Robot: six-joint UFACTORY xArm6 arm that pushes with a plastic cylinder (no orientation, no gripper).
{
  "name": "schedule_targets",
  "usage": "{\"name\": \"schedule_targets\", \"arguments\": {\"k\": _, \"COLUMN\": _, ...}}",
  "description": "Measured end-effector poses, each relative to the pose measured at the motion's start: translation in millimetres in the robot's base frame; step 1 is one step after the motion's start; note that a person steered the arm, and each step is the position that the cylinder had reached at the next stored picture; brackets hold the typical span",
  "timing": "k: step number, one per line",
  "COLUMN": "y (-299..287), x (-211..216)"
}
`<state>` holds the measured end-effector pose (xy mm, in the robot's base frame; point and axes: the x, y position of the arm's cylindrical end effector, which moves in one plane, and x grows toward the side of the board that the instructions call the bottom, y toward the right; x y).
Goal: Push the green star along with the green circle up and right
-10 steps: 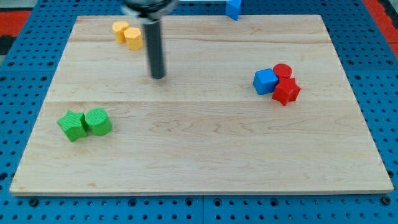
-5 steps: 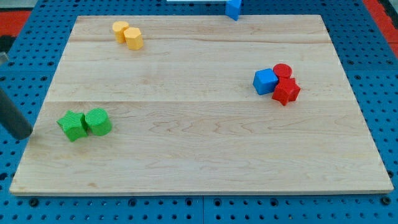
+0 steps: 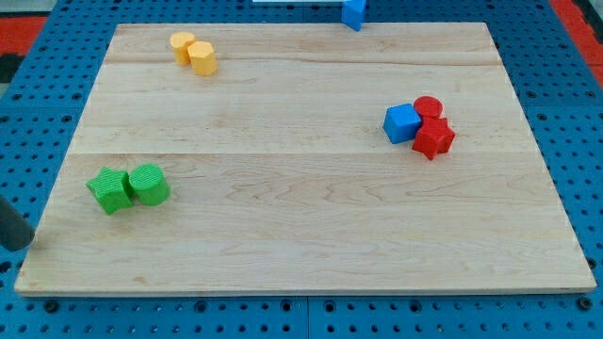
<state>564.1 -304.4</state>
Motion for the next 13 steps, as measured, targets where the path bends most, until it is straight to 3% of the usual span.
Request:
{"name": "schedule_targets", "arguments": {"k": 3, "y": 28, "x": -39}}
{"name": "schedule_targets", "arguments": {"k": 7, "y": 155, "x": -52}}
{"name": "schedule_targets", "arguments": {"k": 13, "y": 123, "x": -77}}
